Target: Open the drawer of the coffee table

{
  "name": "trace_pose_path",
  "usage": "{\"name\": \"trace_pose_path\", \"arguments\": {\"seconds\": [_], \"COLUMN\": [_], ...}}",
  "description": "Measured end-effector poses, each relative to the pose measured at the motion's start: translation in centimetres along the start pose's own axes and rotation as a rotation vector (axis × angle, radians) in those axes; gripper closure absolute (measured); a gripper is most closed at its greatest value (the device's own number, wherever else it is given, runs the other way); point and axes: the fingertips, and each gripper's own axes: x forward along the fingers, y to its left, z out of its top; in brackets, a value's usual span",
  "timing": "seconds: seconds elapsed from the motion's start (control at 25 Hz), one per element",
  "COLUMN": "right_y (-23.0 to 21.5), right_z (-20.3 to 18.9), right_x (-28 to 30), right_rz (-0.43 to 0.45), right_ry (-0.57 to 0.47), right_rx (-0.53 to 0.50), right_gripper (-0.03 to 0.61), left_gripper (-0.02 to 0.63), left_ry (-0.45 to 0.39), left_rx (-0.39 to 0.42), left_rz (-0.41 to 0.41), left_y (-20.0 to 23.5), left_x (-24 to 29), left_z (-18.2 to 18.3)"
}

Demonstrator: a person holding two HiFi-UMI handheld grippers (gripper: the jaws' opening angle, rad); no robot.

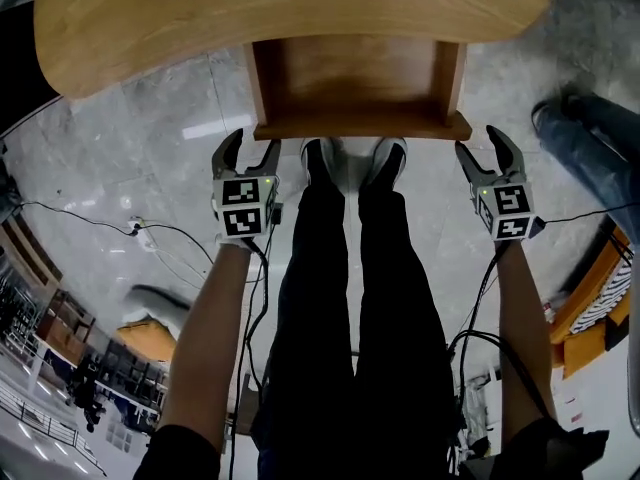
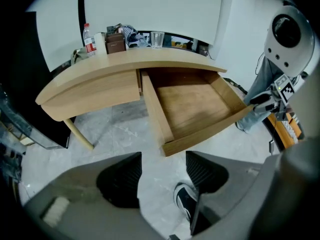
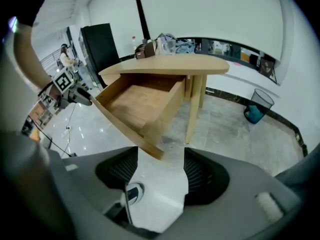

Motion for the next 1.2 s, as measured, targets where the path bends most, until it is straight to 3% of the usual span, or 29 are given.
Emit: {"name": "trace_pose_path", "arguments": {"seconds": [0.12, 0.2, 0.44, 0.64, 0.8, 1.04, 1.2], "right_y": [-1.2, -2.4, -4.5, -2.8, 0.4, 6.4, 9.2], "right_z": [2.0, 4.5, 16.5, 26.2, 33.0, 40.6, 46.6], "right_x": [-4.0, -6.8, -15.6, -23.4, -29.8, -37.3, -42.9], "right_rz": [-0.059, -0.098, -0.142, -0.097, -0.036, 0.044, 0.077], "right_ry": [-0.020, -0.078, -0.372, -0.567, -0.689, -0.793, -0.892], "right_rx": [-0.093, -0.079, 0.072, 0.122, 0.128, 0.115, 0.021], "right_gripper": [0.321, 0.337, 0.400, 0.443, 0.489, 0.558, 0.575], "left_gripper": [0.327, 0.327, 0.344, 0.377, 0.462, 0.607, 0.612], "left_ry": [0.006, -0.015, -0.249, -0.497, -0.693, -0.830, -0.933], "left_rx": [-0.015, -0.026, -0.062, -0.041, -0.052, -0.047, 0.009], "left_rz": [0.044, 0.073, 0.097, 0.023, -0.060, -0.144, -0.154], "left_y": [1.6, 2.7, 2.0, -3.5, -8.2, -12.2, -13.4], "left_x": [-3.0, -5.5, -15.1, -24.6, -33.8, -44.4, -51.3], "left_z": [0.0, 1.1, 12.0, 24.1, 32.0, 36.8, 40.5]}}
